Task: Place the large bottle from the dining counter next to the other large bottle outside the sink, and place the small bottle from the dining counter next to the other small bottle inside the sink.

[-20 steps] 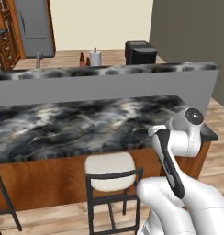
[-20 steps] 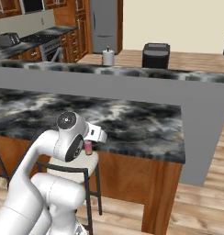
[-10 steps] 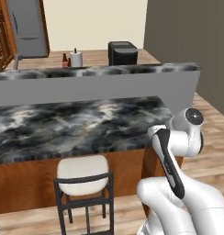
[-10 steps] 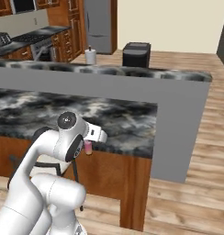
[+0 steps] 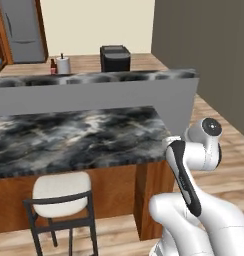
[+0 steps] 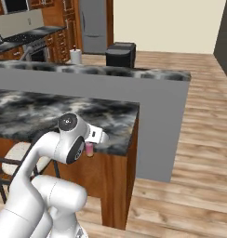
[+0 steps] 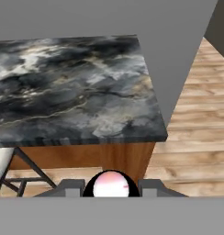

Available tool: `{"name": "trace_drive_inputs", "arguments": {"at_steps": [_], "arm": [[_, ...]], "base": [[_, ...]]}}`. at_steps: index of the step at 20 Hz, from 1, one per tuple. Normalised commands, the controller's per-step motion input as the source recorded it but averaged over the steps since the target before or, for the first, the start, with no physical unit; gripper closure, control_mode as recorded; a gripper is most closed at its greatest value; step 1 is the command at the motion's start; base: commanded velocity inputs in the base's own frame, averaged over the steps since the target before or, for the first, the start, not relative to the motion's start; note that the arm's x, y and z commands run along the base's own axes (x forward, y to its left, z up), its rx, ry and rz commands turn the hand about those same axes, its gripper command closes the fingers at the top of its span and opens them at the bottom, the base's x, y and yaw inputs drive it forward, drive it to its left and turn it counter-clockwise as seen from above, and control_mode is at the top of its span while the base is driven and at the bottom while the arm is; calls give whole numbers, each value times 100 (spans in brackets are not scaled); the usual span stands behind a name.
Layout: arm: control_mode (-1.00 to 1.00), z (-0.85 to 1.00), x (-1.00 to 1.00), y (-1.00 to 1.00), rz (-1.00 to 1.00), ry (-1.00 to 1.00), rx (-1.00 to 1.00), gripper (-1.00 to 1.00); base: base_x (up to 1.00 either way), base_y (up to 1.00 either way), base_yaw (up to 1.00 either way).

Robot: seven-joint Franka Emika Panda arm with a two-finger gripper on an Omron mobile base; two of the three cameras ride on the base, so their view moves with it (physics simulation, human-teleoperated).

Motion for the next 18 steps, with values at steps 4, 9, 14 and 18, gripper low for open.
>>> {"name": "trace_drive_inputs", "arguments": {"at_steps": [4,9,14,18], "arm": [[100,0,0,0,0,0,0,100],[100,0,0,0,0,0,0,100],[100,0,0,0,0,0,0,100],[100,0,0,0,0,0,0,100]], "base": [[0,-58,0],[2,-63,0],[8,-69,0],[18,-72,0]]}}
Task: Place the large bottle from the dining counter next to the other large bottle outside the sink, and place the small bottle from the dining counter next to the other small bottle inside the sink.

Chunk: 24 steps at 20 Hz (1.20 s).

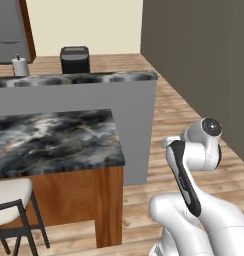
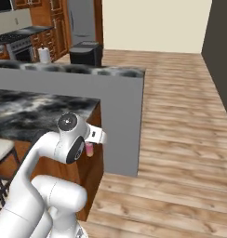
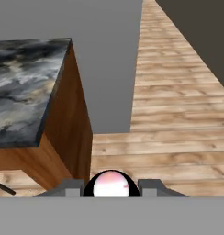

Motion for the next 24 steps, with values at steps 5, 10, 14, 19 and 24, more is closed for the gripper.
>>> {"name": "trace_drive_inputs", "arguments": {"at_steps": [5,10,14,19,24], "arm": [[100,0,0,0,0,0,0,100],[100,0,0,0,0,0,0,100],[100,0,0,0,0,0,0,100],[100,0,0,0,0,0,0,100],[100,0,0,0,0,0,0,100]], "base": [[23,-72,0],[34,-72,0],[50,-70,0],[60,-65,0],[76,-62,0]]}}
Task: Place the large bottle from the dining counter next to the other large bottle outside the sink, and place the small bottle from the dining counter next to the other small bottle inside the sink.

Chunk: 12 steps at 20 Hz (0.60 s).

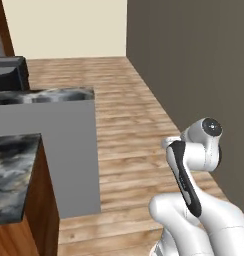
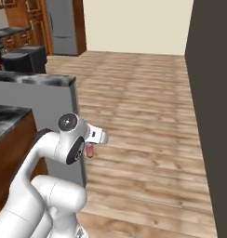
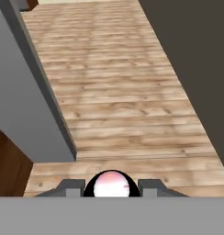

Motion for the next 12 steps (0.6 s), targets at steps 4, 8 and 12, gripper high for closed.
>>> {"name": "trace_drive_inputs", "arguments": {"at_steps": [4,8,12], "arm": [[100,0,0,0,0,0,0,100],[100,0,0,0,0,0,0,100],[100,0,0,0,0,0,0,100]], "base": [[79,-51,0],[87,-45,0],[83,-42,0]]}}
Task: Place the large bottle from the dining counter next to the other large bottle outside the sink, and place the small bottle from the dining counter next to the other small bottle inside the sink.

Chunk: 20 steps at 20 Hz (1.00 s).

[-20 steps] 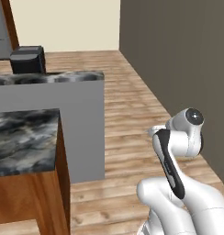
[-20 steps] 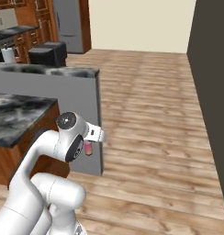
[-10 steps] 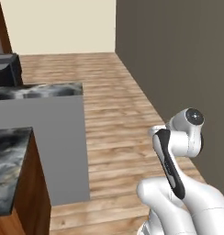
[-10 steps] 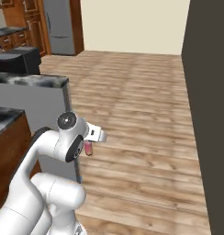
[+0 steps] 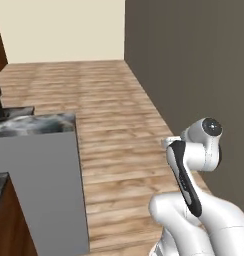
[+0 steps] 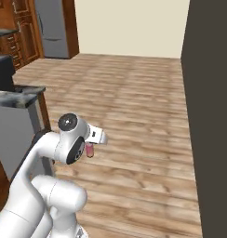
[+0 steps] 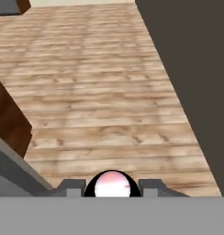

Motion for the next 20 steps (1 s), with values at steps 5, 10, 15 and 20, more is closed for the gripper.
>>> {"name": "trace_drive_inputs", "arguments": {"at_steps": [5,10,15,20], "arm": [[100,0,0,0,0,0,0,100],[100,0,0,0,0,0,0,100],[100,0,0,0,0,0,0,100],[100,0,0,0,0,0,0,100]], "base": [[80,-40,0],[83,-42,0],[90,-28,2],[100,-6,13]]}}
